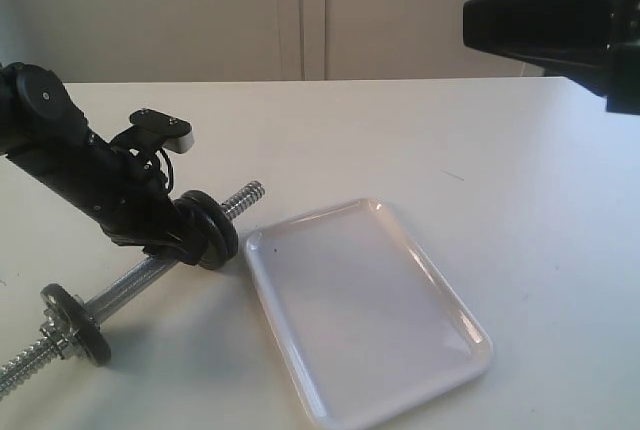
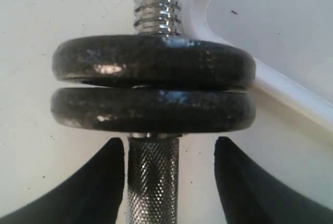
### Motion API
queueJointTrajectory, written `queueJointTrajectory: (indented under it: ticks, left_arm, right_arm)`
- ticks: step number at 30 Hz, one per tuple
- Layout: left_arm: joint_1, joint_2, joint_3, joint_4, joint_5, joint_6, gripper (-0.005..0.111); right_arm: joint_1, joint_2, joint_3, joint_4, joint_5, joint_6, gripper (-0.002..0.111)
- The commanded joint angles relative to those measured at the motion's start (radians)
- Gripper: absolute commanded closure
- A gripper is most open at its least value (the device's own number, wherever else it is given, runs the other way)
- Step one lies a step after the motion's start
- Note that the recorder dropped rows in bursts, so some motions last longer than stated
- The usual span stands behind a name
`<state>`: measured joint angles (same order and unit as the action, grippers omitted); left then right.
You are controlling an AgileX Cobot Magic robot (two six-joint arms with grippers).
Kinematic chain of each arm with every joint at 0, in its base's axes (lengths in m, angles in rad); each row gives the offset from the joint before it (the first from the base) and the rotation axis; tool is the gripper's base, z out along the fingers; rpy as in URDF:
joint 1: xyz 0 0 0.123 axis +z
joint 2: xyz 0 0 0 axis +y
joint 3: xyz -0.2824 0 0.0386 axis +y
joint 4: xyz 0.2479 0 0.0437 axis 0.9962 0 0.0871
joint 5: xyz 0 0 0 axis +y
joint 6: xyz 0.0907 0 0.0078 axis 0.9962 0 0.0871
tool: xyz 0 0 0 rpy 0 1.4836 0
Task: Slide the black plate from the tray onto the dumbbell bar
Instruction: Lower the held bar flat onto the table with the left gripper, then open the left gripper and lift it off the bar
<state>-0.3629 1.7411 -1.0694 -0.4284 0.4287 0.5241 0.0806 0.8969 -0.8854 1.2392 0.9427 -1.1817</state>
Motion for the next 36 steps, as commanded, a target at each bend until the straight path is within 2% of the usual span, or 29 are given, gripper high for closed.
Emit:
queueJointTrajectory:
  ticks: [1,20,24,26,27,28,29,31,36]
  left_arm:
    - [0.001,-0.006,-0.002,0.009,0.023,-0.002,0.05]
    - [0.001,-0.053,-0.031,0.061,0.065,-0.009,0.05]
    - [0.001,-0.13,-0.031,0.189,0.099,-0.131,0.05]
    - [0.001,-0.212,-0.031,0.318,0.106,-0.302,0.052]
    - [0.001,-0.292,-0.031,0.395,0.12,-0.393,0.061]
    - [0.001,-0.337,-0.031,0.42,0.128,-0.416,0.068]
    - [0.001,-0.438,-0.031,0.476,0.136,-0.48,0.086]
    - [0.001,-0.598,-0.015,0.584,0.133,-0.619,0.107]
    - [0.001,-1.071,0.059,0.711,0.197,-0.813,0.107]
  right_arm:
    - [-0.011,-0.007,0.003,0.01,-0.001,-0.011,0.108]
    - [-0.011,-0.007,0.003,0.011,0.001,-0.011,0.108]
    - [-0.011,-0.007,0.003,0.011,0.001,-0.011,0.108]
    - [-0.011,-0.007,0.003,0.008,-0.004,-0.011,0.108]
    - [-0.011,-0.007,0.003,0.006,-0.007,-0.011,0.108]
    - [-0.011,-0.007,0.003,0.006,-0.007,-0.011,0.108]
    - [-0.011,-0.007,0.003,0.006,-0.006,-0.016,0.108]
    - [0.0,-0.007,0.003,0.006,-0.01,-0.037,0.108]
    - [0.065,-0.075,0.023,0.018,-0.034,-0.117,0.108]
